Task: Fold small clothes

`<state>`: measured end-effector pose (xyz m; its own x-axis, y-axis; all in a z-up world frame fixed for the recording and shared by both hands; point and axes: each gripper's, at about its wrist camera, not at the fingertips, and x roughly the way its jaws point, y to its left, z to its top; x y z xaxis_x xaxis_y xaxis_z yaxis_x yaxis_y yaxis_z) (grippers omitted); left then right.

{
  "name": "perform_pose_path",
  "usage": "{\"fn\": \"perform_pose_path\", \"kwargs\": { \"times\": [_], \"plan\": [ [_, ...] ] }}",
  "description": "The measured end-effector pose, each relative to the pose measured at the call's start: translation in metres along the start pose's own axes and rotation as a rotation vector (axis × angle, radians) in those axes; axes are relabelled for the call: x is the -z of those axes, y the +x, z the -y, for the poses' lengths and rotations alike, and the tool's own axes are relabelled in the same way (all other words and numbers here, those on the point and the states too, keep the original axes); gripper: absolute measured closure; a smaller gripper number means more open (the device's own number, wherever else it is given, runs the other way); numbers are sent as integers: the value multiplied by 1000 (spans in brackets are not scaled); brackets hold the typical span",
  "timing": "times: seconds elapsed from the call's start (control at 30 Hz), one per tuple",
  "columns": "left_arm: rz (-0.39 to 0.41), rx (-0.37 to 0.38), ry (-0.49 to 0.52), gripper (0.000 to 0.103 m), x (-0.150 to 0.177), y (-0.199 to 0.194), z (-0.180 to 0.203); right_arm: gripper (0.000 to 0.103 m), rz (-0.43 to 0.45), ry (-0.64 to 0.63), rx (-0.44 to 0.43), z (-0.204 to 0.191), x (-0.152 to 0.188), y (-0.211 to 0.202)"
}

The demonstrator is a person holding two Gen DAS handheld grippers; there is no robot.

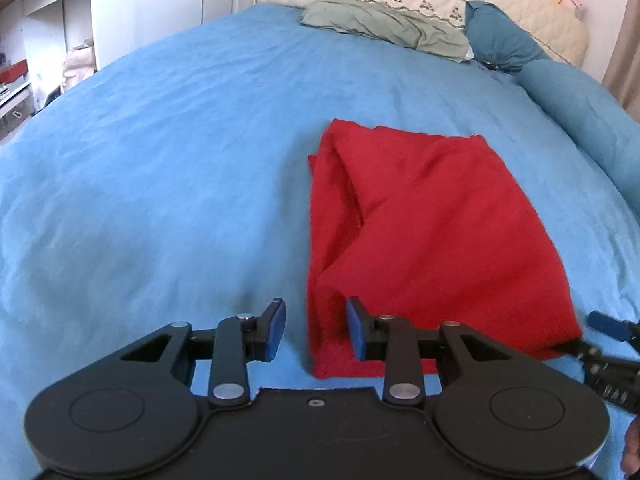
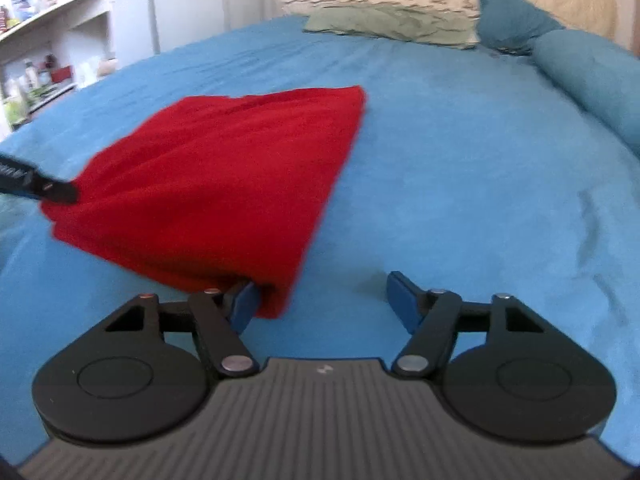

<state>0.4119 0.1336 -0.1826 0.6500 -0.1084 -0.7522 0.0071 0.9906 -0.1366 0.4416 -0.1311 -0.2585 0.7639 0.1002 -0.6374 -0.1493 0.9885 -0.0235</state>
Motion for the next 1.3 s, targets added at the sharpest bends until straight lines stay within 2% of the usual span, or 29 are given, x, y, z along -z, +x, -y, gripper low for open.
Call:
{"fn": "perform_pose_path", "kwargs": {
  "times": [0.1,0.27,0.43,0.53,0.73,0.77,0.8,0.83,0.87,0.9,1.0,1.1,1.2,1.3],
  "plan": [
    [-12,5,-3,59,10,4,-3,18,-4,76,-4,18,5,-3],
    [-16,-9,19,58,20,10,-1,17,-23,19,24,9,7,-3],
    [-28,-40,71,58,18,11,8,15,-39,32,10,14,5,0],
    [-33,-43,68,59,12,1,12,15,-21,36,-42,18,2,-8],
    [8,2,153,57,-9,-32,28,14,13,61,-120,30,-15,-39],
    [13,22,166,49,-15,-38,29,13,16,67,-125,31,-20,-44],
    [13,45,175,29,-23,-44,29,9,20,73,-141,33,-28,-49],
    [12,69,175,18,-32,-49,28,2,25,78,-161,35,-37,-53],
    [18,92,165,2,-42,-53,24,0,30,83,-177,36,-46,-56],
    [31,114,144,0,-53,-57,18,0,33,91,-193,37,-57,-58],
    [-12,161,84,0,-86,-47,3,0,21,125,-234,44,-90,-53],
    [-82,207,13,0,-106,-19,-12,0,-54,176,-253,51,-119,-30],
    [-144,249,-100,4,-111,13,-29,0,-107,216,-227,58,-132,-2],
    [-222,298,-188,11,-103,49,-38,0,-154,289,-262,64,-130,24]
  ]
}}
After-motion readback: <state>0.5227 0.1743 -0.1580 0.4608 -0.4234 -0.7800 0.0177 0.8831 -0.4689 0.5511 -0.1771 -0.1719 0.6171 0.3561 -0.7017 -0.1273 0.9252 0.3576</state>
